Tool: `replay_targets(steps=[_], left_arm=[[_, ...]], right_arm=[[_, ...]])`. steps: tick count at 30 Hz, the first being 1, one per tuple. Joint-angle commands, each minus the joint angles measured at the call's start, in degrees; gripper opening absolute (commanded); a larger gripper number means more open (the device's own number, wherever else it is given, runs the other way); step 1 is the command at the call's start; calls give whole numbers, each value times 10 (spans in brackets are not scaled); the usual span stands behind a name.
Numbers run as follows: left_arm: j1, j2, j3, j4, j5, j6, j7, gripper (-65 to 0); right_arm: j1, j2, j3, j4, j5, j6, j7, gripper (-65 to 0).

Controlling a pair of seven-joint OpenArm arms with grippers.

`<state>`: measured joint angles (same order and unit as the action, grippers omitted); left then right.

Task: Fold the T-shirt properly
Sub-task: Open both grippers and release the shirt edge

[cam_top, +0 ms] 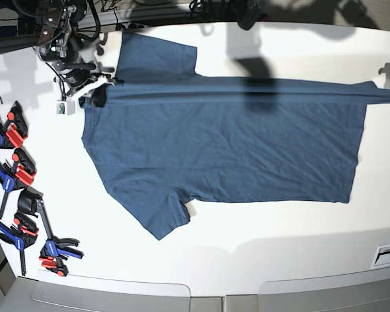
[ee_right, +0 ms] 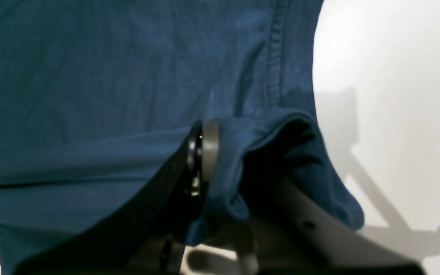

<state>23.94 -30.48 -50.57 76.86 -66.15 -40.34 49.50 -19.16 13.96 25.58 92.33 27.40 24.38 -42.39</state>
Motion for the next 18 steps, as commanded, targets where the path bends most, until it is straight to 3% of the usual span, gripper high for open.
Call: replay_targets(steps=[1,7,14,18], left_arm=[[-2,-18,-7,7,-13,3,-25,-650],[-3,-18,9,7,-10,3,-25,-650],[-42,-18,87,7,95,3,-57,-650],[-75,-18,95,7,140,23,-70,-650]], right_arm=[[4,9,5,9,-4,-9,21,-650],[4,9,5,9,-4,-9,21,-650],[4,8,5,9,-3,-9,21,-650],[4,8,5,9,-4,-9,21,-650]])
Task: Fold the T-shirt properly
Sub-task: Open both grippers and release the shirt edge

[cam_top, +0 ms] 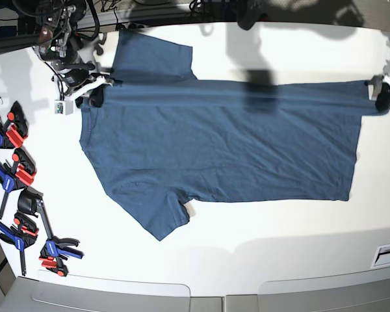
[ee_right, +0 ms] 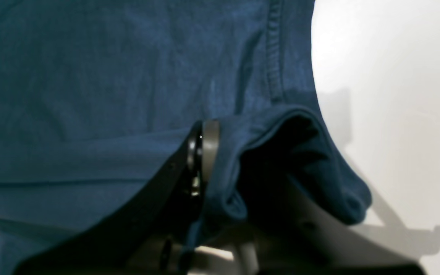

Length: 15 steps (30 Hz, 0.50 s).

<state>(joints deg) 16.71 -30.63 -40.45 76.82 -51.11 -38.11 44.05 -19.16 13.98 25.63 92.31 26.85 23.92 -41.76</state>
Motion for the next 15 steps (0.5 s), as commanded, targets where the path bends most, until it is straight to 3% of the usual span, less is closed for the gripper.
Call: replay_targets(steps=[1,5,9,15], left_arm=[[-9,-17,-6,8,0,0,-15,-650],[-6,-17,-6,8,7,0,-11,-650],[-4,-16,-6,8,7,0,29,-650],[-4,-16,-6,8,7,0,30,-650]], right_arm=[[4,8,5,9,2,-5,15,-650],[4,8,5,9,2,-4,15,-650],[4,8,5,9,2,-4,13,-650],[4,8,5,9,2,-4,13,-650]])
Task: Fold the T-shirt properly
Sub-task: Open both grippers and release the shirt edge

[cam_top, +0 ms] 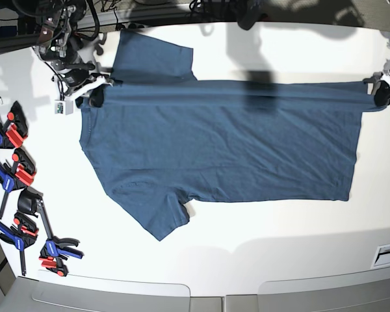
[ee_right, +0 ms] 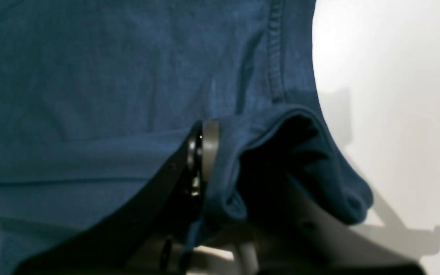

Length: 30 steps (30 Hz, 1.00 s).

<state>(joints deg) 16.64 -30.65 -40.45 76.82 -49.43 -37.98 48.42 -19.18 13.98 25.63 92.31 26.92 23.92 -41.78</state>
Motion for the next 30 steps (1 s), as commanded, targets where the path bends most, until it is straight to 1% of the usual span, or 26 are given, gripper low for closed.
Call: replay_targets(steps=[1,2,3,4,5,6,7,8,11,14,20,23,27,30], left_arm=[[-3,-16,-6,8,-10,-1,-14,-650],[-3,-16,-6,8,-10,-1,-14,-650],[-3,-16,-6,8,-10,-1,-14,-630],[-3,-16,-6,8,-10,-1,-14,-560],[-3,-16,-6,8,-10,-1,-14,-508],[-3,-16,-6,8,-10,-1,-16,-480],[-3,-16,-6,8,-10,-1,-16,-475],[-3,-16,-6,8,-10,-1,-18,-475],[-3,-16,-6,8,-10,-2,-20,-475],[-3,-16,-6,8,-10,-2,-23,-475],[-3,-21,-7,8,-12,-2,-38,-475],[-3,-39,-7,8,-12,-1,-44,-475],[-3,-77,-7,8,-12,-1,-44,-475],[-3,-104,-7,8,-19,-1,-44,-475]], right_arm=[[4,8,5,9,1,-5,13,-650],[4,8,5,9,1,-4,13,-650],[4,8,5,9,1,-4,13,-624],[4,8,5,9,1,-4,13,-547],[4,8,5,9,2,-4,13,-472],[4,8,5,9,4,-4,13,-411],[4,8,5,9,7,-4,13,-371],[4,8,5,9,10,-4,14,-355],[4,8,6,10,25,-4,14,-355],[4,8,6,19,27,-4,10,-355],[4,8,6,83,25,-4,-17,-355],[4,8,6,125,-5,-4,-37,-355],[0,8,10,163,-68,-4,-43,-355],[-1,9,24,168,-70,-5,-59,-355]])
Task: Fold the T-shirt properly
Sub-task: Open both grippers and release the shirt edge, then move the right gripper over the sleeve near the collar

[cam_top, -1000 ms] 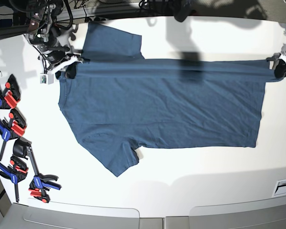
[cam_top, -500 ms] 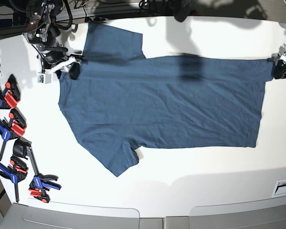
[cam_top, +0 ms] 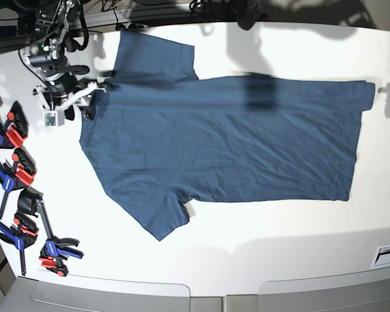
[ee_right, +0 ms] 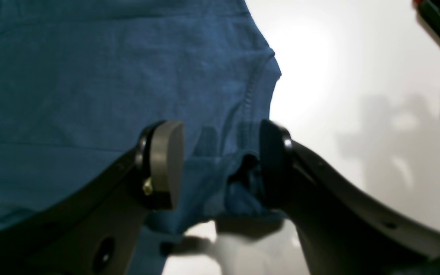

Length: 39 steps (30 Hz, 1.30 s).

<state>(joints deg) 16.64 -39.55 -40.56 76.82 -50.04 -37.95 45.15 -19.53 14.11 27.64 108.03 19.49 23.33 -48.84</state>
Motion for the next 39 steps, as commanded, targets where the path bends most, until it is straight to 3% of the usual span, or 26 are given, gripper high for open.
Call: replay_targets(steps=[1,4,13,19,28,34,39], left_arm=[[-4,-23,-6,8,-12,-1,-11,-475],[-5,-39,-7,8,-12,-2,-11,-475],[-5,-46,-6,8,-12,-2,-16,-475],[-5,-46,-6,8,-12,-2,-32,-475],[-6,-46,-6,8,-9,-2,-33,-475],[-6,-46,-6,8,-10,-2,-40,-475],[-6,-46,-6,8,-10,-2,-49,-475]], right_arm=[[2,8,10,11,4,1,6,-355],[-1,8,31,11,17,0,-26,-355],[-84,4,134,14,179,2,-108,-355],[-130,-33,153,14,281,43,-130,-355],[-158,-108,97,13,286,58,-109,-355],[-158,-114,74,7,231,58,-84,-355],[-157,-114,74,-16,225,58,-78,-355]])
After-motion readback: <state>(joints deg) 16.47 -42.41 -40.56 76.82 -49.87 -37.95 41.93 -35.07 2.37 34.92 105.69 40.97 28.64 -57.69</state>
